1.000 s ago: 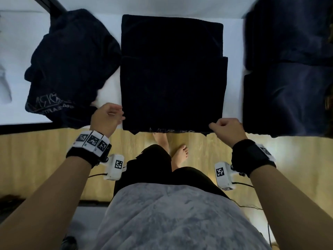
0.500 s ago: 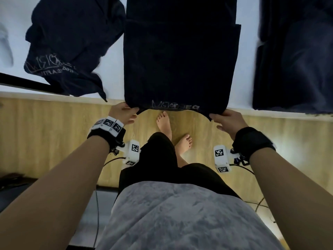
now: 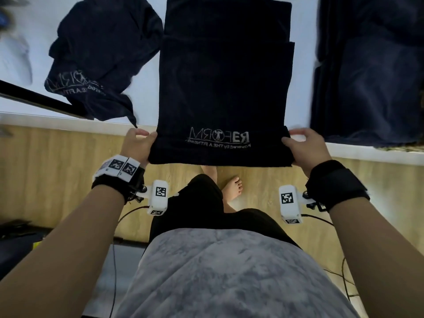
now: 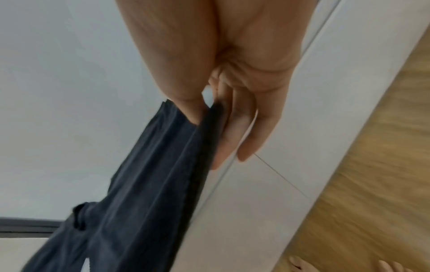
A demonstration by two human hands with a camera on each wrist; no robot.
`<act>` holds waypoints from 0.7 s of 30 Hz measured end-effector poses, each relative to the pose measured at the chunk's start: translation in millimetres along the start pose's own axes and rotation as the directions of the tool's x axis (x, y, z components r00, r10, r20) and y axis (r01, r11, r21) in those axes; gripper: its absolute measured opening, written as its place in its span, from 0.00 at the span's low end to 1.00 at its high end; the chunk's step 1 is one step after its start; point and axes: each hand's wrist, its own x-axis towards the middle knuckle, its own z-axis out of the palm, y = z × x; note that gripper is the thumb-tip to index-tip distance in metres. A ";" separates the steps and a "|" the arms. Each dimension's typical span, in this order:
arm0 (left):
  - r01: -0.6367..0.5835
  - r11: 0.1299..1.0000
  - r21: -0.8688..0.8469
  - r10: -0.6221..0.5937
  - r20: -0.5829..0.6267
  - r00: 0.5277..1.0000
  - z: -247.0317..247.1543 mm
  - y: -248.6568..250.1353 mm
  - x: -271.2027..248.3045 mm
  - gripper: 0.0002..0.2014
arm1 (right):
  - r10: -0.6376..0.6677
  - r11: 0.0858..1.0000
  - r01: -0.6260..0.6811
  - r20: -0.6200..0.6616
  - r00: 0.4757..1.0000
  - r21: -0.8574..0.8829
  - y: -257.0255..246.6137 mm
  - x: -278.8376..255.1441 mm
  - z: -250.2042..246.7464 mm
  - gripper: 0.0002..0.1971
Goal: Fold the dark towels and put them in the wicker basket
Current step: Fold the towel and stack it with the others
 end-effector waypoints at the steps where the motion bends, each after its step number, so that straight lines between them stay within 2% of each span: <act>1: -0.012 0.997 -0.081 0.013 0.023 1.000 -1.0 4.8 -5.4 0.06 | -0.051 0.998 0.051 -0.008 0.999 0.035 -5.1 -3.8 -2.7 0.11; 4: 0.008 0.960 -0.280 0.032 0.137 0.990 -3.1 21.4 -17.3 0.08 | -0.103 0.965 0.089 0.041 0.994 0.248 -24.0 -15.5 -7.3 0.10; 8: 0.109 0.845 -0.524 0.058 0.292 0.955 -5.0 41.1 -21.9 0.22 | -0.041 0.849 -0.056 0.171 0.985 0.525 -50.8 -18.2 -7.3 0.14; 11: 0.107 0.831 -0.546 0.091 0.324 0.942 -2.2 52.9 -21.3 0.27 | 0.013 0.774 -0.153 0.226 0.974 0.614 -63.5 -12.7 -11.2 0.20; 13: 0.073 0.848 -0.525 0.109 0.307 0.946 -1.4 60.9 -18.7 0.26 | 0.020 0.765 -0.170 0.241 0.970 0.621 -70.4 -8.9 -12.5 0.23; 16: 0.048 0.823 -0.565 0.128 0.268 0.955 -0.2 73.0 -10.0 0.23 | -0.048 0.808 -0.093 0.221 0.974 0.582 -80.5 -0.9 -11.6 0.26; 20: 0.059 0.790 -0.610 0.098 0.221 0.970 5.5 93.9 5.8 0.08 | -0.076 0.817 -0.040 0.177 0.981 0.576 -100.0 9.1 -8.7 0.17; 21: 0.059 0.789 -0.612 0.084 0.203 0.976 7.0 100.0 9.5 0.07 | -0.065 0.802 -0.043 0.159 0.985 0.596 -105.6 11.2 -7.6 0.13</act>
